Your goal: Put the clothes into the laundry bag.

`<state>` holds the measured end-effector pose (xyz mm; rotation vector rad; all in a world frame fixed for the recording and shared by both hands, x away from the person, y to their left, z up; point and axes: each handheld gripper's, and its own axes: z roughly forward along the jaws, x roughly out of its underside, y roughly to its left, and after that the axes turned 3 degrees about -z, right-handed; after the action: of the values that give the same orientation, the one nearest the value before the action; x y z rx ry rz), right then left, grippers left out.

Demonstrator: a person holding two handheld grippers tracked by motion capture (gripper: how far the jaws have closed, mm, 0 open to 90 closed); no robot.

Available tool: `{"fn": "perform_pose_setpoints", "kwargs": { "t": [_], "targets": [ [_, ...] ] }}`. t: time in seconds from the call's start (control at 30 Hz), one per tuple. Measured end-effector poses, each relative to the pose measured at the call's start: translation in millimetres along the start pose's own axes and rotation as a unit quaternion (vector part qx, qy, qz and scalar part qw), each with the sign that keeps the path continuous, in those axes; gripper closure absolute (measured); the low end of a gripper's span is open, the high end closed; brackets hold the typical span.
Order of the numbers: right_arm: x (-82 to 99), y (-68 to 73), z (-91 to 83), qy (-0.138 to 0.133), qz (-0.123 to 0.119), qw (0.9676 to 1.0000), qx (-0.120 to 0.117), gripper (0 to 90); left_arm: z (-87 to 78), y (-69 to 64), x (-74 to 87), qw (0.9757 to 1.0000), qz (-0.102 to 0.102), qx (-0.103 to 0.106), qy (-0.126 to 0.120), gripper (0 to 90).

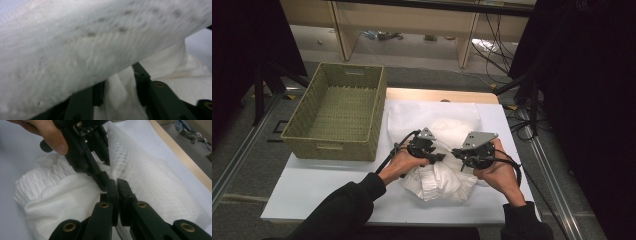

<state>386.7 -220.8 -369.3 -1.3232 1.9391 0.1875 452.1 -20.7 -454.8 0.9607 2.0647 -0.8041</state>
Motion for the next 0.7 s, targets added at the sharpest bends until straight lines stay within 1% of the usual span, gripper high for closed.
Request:
{"fn": "perform_pose_setpoints", "kwargs": {
  "t": [0.03,0.07,0.1,0.13,0.17,0.2,0.23,0.27,0.3,0.33,0.37,0.4,0.43,0.47,0.5,0.53,0.57,0.6,0.63,0.67,0.7],
  "targets": [
    [-0.3,-0.4,0.0,-0.002,-0.001,1.0000,-0.001,89.9,-1.2,-0.4,-1.8,0.9999,-0.010,0.000,-0.005,72.9],
    [-0.9,0.0,-0.5,-0.003,0.000,1.0000,-0.003,90.0,-2.3,-0.7,-4.3,0.9998,-0.014,0.003,-0.010,76.2],
    [-1.3,0.9,-1.6,-0.001,0.004,1.0000,-0.001,90.0,-2.3,-0.7,-4.3,0.9998,-0.014,0.003,-0.010,78.0],
    [-2.0,1.4,-3.1,-0.002,0.005,1.0000,-0.004,90.0,-2.9,-3.5,-9.0,0.9996,-0.013,-0.002,-0.024,79.2],
    [-3.1,1.7,-4.9,-0.003,0.003,1.0000,-0.005,90.0,-3.8,-4.7,-11.1,0.9991,-0.021,-0.005,-0.036,80.2],
    [-4.4,1.9,-7.3,-0.005,0.002,1.0000,-0.006,90.0,-5.2,-5.3,-13.5,0.9987,-0.023,-0.009,-0.045,81.6],
    [-5.8,1.1,-9.6,-0.010,-0.005,0.9999,-0.005,90.0,-6.3,-5.3,-16.0,0.9980,-0.018,-0.023,-0.057,82.6],
    [-6.7,0.8,-12.1,-0.014,-0.006,0.9999,-0.007,90.0,-6.3,-4.0,-17.9,0.9966,-0.017,-0.038,-0.071,83.7],
    [-7.2,0.9,-14.1,-0.018,-0.005,0.9998,-0.009,90.0,-4.6,-1.1,-18.3,0.9953,-0.025,-0.046,-0.081,83.9],
    [-7.4,2.2,-16.0,-0.018,0.004,0.9998,-0.009,90.0,-1.2,1.3,-17.0,0.9941,-0.034,-0.060,-0.085,83.7],
    [-7.5,2.3,-15.5,-0.016,-0.001,0.9998,-0.012,90.0,3.7,4.1,-14.3,0.9936,-0.026,-0.076,-0.079,82.5],
    [-7.2,2.3,-14.5,-0.010,-0.003,0.9999,-0.010,90.0,8.5,6.5,-11.4,0.9938,-0.030,-0.080,-0.072,79.4],
    [-6.1,2.2,-12.1,-0.005,-0.005,1.0000,-0.007,90.0,10.4,9.3,-9.2,0.9942,-0.047,-0.070,-0.067,74.3],
    [-4.0,2.7,-8.5,-0.002,-0.002,1.0000,-0.007,90.0,9.0,10.2,-8.5,0.9931,-0.074,-0.062,-0.067,68.0],
    [-1.8,2.3,-6.2,0.006,-0.001,0.9999,-0.014,90.0,4.4,10.6,-8.5,0.9925,-0.081,-0.060,-0.068,61.9],
    [0.7,2.5,-3.3,0.007,0.000,1.0000,-0.007,90.0,-1.4,9.5,-8.5,0.9926,-0.079,-0.062,-0.068,55.1],
    [0.7,2.5,-3.3,0.007,0.000,1.0000,-0.007,90.0,-1.4,9.5,-8.5,0.9926,-0.079,-0.062,-0.068,47.7],
    [2.4,1.4,-1.8,0.016,0.001,0.9998,-0.011,90.0,-9.7,7.0,-7.8,0.9939,-0.072,-0.058,-0.060,47.7],
    [4.9,-0.9,0.1,0.014,0.005,0.9999,-0.006,90.0,-21.2,2.6,-5.7,0.9959,-0.060,-0.057,-0.036,32.3],
    [5.0,-1.1,-0.7,0.018,0.012,0.9997,-0.006,90.0,-28.6,0.9,-4.0,0.9970,-0.049,-0.058,-0.018,28.8],
    [5.0,-1.1,-0.7,0.018,0.012,0.9997,-0.006,90.0,-28.6,0.9,-4.0,0.9970,-0.049,-0.058,-0.018,25.5]
  ]
}}
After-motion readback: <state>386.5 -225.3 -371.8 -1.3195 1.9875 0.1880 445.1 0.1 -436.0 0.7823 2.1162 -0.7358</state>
